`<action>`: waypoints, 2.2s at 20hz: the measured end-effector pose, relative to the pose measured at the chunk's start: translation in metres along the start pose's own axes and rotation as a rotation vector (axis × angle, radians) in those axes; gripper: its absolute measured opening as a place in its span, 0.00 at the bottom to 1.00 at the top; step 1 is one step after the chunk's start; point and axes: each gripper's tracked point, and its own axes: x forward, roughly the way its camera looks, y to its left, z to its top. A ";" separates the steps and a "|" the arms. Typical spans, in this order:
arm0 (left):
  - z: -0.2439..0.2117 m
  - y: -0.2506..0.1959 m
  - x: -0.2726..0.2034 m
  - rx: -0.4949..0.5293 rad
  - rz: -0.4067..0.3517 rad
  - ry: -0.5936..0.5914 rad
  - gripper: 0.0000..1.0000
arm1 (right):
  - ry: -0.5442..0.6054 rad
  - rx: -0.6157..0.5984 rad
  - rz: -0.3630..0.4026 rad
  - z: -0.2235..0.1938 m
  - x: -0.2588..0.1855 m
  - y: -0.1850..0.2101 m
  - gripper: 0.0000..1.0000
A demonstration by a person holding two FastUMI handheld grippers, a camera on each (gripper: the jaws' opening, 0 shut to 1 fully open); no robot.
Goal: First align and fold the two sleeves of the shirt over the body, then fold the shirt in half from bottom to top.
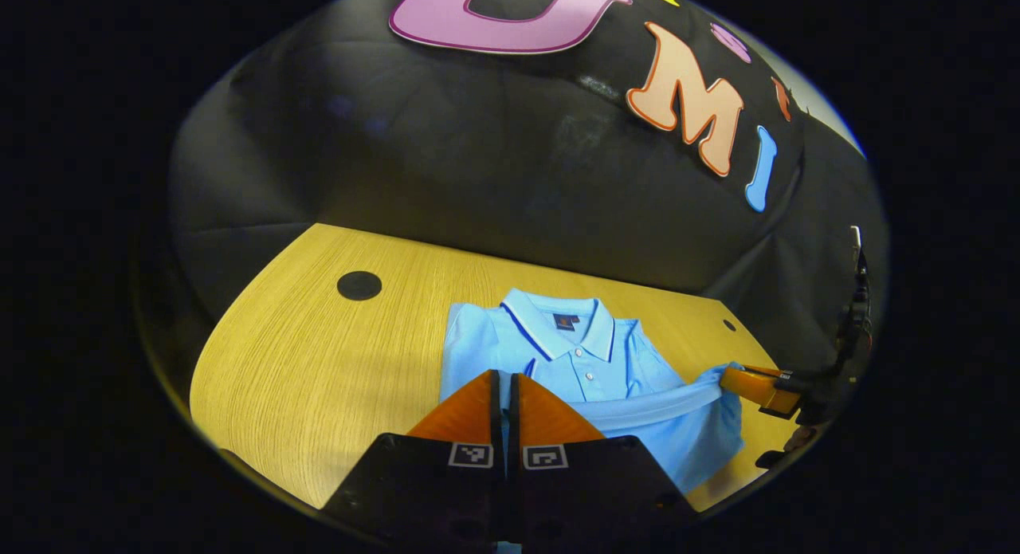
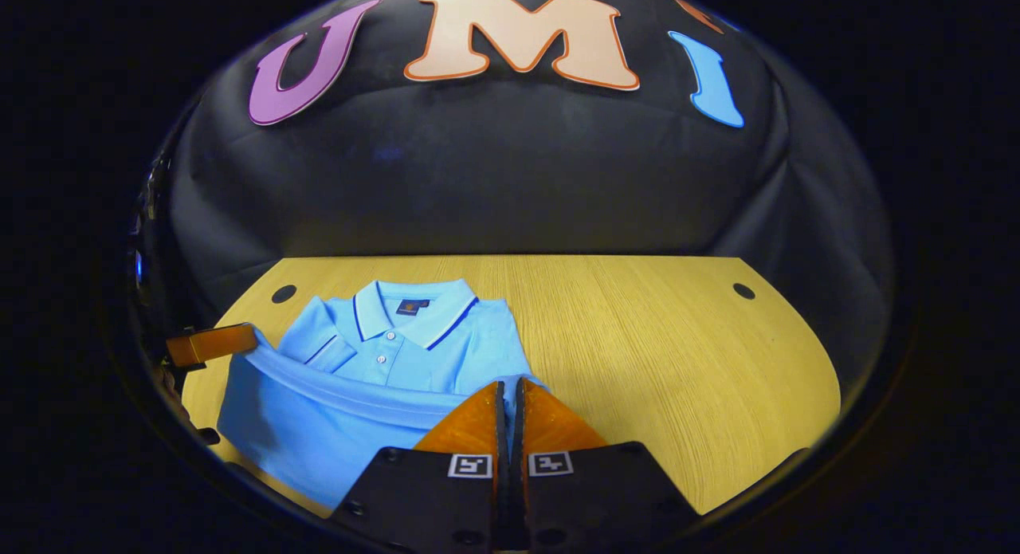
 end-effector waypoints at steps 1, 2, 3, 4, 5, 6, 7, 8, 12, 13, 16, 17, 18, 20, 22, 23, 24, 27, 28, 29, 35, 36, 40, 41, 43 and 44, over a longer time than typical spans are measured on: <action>0.005 0.002 0.005 0.004 -0.003 -0.006 0.00 | -0.003 -0.011 0.000 0.004 0.003 -0.002 0.02; 0.011 0.004 0.013 0.007 -0.006 -0.013 0.00 | -0.008 -0.021 -0.002 0.007 0.010 0.000 0.02; 0.016 0.007 0.020 0.010 -0.003 -0.013 0.00 | -0.011 -0.027 -0.003 0.010 0.017 0.001 0.02; 0.020 0.010 0.026 0.011 -0.003 -0.012 0.00 | -0.015 -0.025 -0.009 0.013 0.023 0.000 0.02; 0.024 0.011 0.034 0.010 -0.001 -0.014 0.00 | -0.020 -0.017 -0.013 0.018 0.029 0.000 0.02; 0.028 0.015 0.040 0.007 0.004 -0.015 0.00 | -0.030 -0.007 -0.016 0.024 0.035 0.001 0.02; 0.032 0.011 0.051 0.007 0.003 -0.014 0.00 | -0.041 -0.002 -0.018 0.030 0.042 0.001 0.02; 0.031 0.013 0.057 0.019 0.008 -0.009 0.00 | -0.041 -0.009 -0.018 0.033 0.047 0.001 0.02; 0.030 0.024 0.073 0.062 0.080 0.006 0.00 | -0.017 0.045 -0.007 0.035 0.067 0.006 0.02; 0.029 0.024 0.073 0.060 0.104 0.008 0.00 | 0.002 0.068 -0.005 0.033 0.064 0.007 0.02; 0.030 0.024 0.062 0.079 0.145 0.028 0.27 | 0.003 0.039 -0.028 0.037 0.053 0.001 0.11; 0.033 0.023 0.053 0.077 0.148 0.029 0.51 | -0.003 0.021 -0.025 0.040 0.042 0.002 0.14; 0.037 0.022 0.046 0.061 0.145 0.025 0.76 | -0.008 0.020 -0.013 0.044 0.030 0.004 0.35; 0.043 0.022 0.021 0.026 0.150 0.015 0.88 | -0.016 0.033 0.012 0.046 0.006 0.012 0.76; 0.044 0.022 -0.009 0.021 0.146 0.006 0.90 | -0.023 0.024 0.017 0.042 -0.020 0.011 0.97; 0.042 0.019 -0.026 0.030 0.136 0.009 0.90 | -0.028 0.018 0.021 0.040 -0.036 0.012 0.96; 0.039 0.019 -0.044 0.043 0.133 0.011 0.90 | -0.034 0.022 0.029 0.038 -0.052 0.014 0.96; 0.027 0.015 -0.097 0.091 0.145 0.013 0.90 | -0.059 0.069 0.064 0.035 -0.103 0.022 0.98; 0.022 0.011 -0.115 0.101 0.146 0.012 0.90 | -0.066 0.088 0.075 0.033 -0.118 0.024 0.98; 0.018 0.004 -0.132 0.106 0.142 0.011 0.89 | -0.076 0.104 0.087 0.032 -0.135 0.026 0.98; -0.012 -0.023 -0.213 0.176 0.144 -0.012 0.89 | -0.108 0.154 0.193 0.006 -0.219 0.048 0.98; -0.017 -0.030 -0.221 0.163 0.139 -0.015 0.89 | -0.116 0.168 0.214 0.004 -0.231 0.051 0.98; -0.036 -0.044 -0.245 0.085 0.125 -0.021 0.89 | -0.136 0.170 0.215 -0.004 -0.262 0.040 0.98; -0.040 -0.046 -0.249 0.076 0.125 -0.022 0.89 | -0.140 0.177 0.218 -0.004 -0.267 0.038 0.98; -0.044 -0.047 -0.255 0.070 0.132 -0.022 0.89 | -0.138 0.186 0.216 -0.005 -0.274 0.033 0.98; -0.045 -0.049 -0.258 0.072 0.133 -0.023 0.89 | -0.142 0.185 0.209 -0.005 -0.276 0.028 0.98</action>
